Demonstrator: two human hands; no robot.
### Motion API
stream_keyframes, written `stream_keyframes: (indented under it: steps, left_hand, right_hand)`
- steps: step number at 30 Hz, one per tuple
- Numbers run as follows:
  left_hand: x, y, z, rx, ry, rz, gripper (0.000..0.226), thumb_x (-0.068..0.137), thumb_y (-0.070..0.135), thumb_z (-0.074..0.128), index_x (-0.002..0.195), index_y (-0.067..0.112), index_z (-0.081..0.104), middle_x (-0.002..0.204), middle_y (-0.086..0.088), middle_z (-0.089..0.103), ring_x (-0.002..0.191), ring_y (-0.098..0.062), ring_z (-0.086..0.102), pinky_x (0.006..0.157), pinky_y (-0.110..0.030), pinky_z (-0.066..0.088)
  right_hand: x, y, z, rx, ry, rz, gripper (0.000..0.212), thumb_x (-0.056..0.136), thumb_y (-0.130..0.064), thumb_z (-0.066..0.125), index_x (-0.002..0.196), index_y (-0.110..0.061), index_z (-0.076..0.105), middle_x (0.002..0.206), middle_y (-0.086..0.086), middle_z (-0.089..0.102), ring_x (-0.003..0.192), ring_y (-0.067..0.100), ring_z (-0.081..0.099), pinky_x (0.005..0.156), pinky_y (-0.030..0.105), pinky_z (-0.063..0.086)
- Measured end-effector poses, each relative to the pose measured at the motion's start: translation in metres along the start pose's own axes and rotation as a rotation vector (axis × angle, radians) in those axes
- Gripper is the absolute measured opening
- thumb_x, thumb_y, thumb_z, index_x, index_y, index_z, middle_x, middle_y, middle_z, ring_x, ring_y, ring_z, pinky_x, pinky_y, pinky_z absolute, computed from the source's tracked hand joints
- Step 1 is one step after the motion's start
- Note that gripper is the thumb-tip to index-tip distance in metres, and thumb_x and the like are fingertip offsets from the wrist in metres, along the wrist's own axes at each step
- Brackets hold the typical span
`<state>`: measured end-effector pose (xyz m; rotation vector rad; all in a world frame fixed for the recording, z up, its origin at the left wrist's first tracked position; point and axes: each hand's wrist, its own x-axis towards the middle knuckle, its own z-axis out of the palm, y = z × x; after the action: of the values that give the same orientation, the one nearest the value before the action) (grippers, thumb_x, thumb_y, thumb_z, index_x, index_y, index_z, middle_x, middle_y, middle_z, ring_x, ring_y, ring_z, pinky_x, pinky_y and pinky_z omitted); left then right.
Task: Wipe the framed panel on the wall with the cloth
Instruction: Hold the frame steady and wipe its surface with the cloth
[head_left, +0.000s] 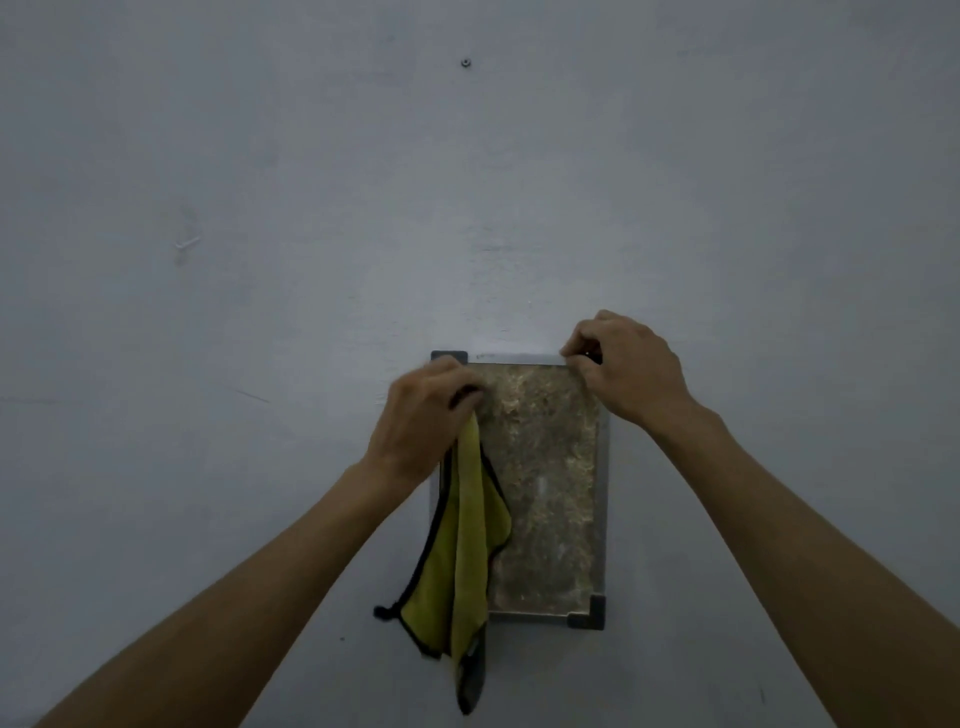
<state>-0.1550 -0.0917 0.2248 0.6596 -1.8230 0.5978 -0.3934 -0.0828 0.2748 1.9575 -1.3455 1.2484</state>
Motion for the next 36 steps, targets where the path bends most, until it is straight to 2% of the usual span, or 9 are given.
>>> stream_keyframes:
  steps: [3,9,14,16,19,23,25,31,36]
  left_hand:
    - [0.006,-0.001,0.004,-0.023,0.085,-0.077,0.010,0.086,0.009,0.078,0.096,0.009,0.079,0.093,-0.004,0.074,0.078,-0.013,0.066,0.074,-0.032,0.059]
    - [-0.028,0.008,0.005,0.037,-0.307,0.206,0.010,0.092,0.010,0.071,0.099,0.007,0.078,0.097,-0.008,0.074,0.078,-0.020,0.071,0.071,-0.037,0.062]
    - [0.022,0.005,0.001,-0.014,-0.028,0.085,0.008,0.090,0.010,0.074,0.095,0.008,0.079,0.091,-0.004,0.073,0.078,-0.016,0.068,0.073,-0.033,0.059]
    - [0.036,0.004,0.002,-0.019,-0.014,0.074,0.008,0.090,0.009,0.073,0.094,0.006,0.079,0.091,-0.005,0.073,0.079,-0.017,0.069,0.074,-0.036,0.059]
    - [0.024,0.009,0.001,0.028,-0.107,0.192,0.008,0.090,0.007,0.073,0.095,0.004,0.078,0.094,-0.009,0.073,0.080,-0.020,0.070,0.073,-0.035,0.061]
    - [0.004,0.011,0.000,0.077,-0.381,0.354,0.010,0.092,0.004,0.068,0.096,0.004,0.078,0.098,-0.011,0.072,0.080,-0.022,0.070,0.069,-0.037,0.061]
    - [0.015,0.007,-0.002,0.077,-0.348,0.351,0.011,0.092,0.005,0.068,0.097,0.005,0.078,0.097,-0.010,0.073,0.080,-0.022,0.070,0.070,-0.037,0.061]
    - [0.054,0.009,0.004,-0.046,0.025,0.082,0.009,0.089,0.009,0.074,0.094,0.007,0.080,0.093,-0.005,0.075,0.081,-0.015,0.069,0.076,-0.033,0.059]
    - [0.018,0.016,0.022,-0.019,-0.124,0.224,0.009,0.089,0.006,0.074,0.095,0.004,0.079,0.093,-0.008,0.074,0.077,-0.018,0.070,0.071,-0.033,0.060]
  right_hand:
    - [0.001,0.001,0.000,-0.003,0.003,-0.008,0.005,0.092,-0.025,0.065,0.091,-0.027,0.070,0.094,-0.010,0.059,0.090,0.014,0.057,0.074,0.036,0.053]
    - [0.001,0.004,0.002,-0.001,0.010,-0.013,0.006,0.092,-0.025,0.065,0.090,-0.027,0.070,0.093,-0.010,0.058,0.089,0.014,0.057,0.070,0.032,0.049]
    - [0.000,0.003,0.003,-0.003,0.004,-0.014,0.005,0.092,-0.025,0.065,0.091,-0.026,0.070,0.095,-0.010,0.059,0.091,0.014,0.058,0.074,0.036,0.052]
    - [0.000,0.004,0.003,-0.008,0.004,-0.021,0.005,0.092,-0.025,0.065,0.092,-0.026,0.070,0.097,-0.009,0.060,0.091,0.014,0.058,0.075,0.038,0.054]
    - [0.001,0.005,0.003,0.000,0.013,-0.031,0.006,0.093,-0.025,0.065,0.092,-0.025,0.071,0.097,-0.008,0.061,0.091,0.014,0.058,0.075,0.038,0.054]
    - [0.000,0.006,0.002,0.009,0.008,-0.031,0.005,0.093,-0.026,0.065,0.092,-0.026,0.070,0.096,-0.009,0.061,0.091,0.014,0.058,0.074,0.036,0.053]
    - [0.000,0.005,0.002,0.009,0.005,-0.029,0.005,0.093,-0.026,0.065,0.092,-0.026,0.070,0.097,-0.009,0.061,0.091,0.014,0.058,0.074,0.035,0.052]
    - [-0.001,0.003,0.001,-0.010,0.006,-0.020,0.006,0.093,-0.026,0.064,0.093,-0.026,0.070,0.098,-0.008,0.061,0.093,0.014,0.057,0.075,0.035,0.052]
    - [-0.001,0.004,0.002,-0.001,0.010,-0.021,0.006,0.093,-0.025,0.065,0.093,-0.025,0.070,0.097,-0.008,0.061,0.093,0.014,0.058,0.075,0.038,0.054]
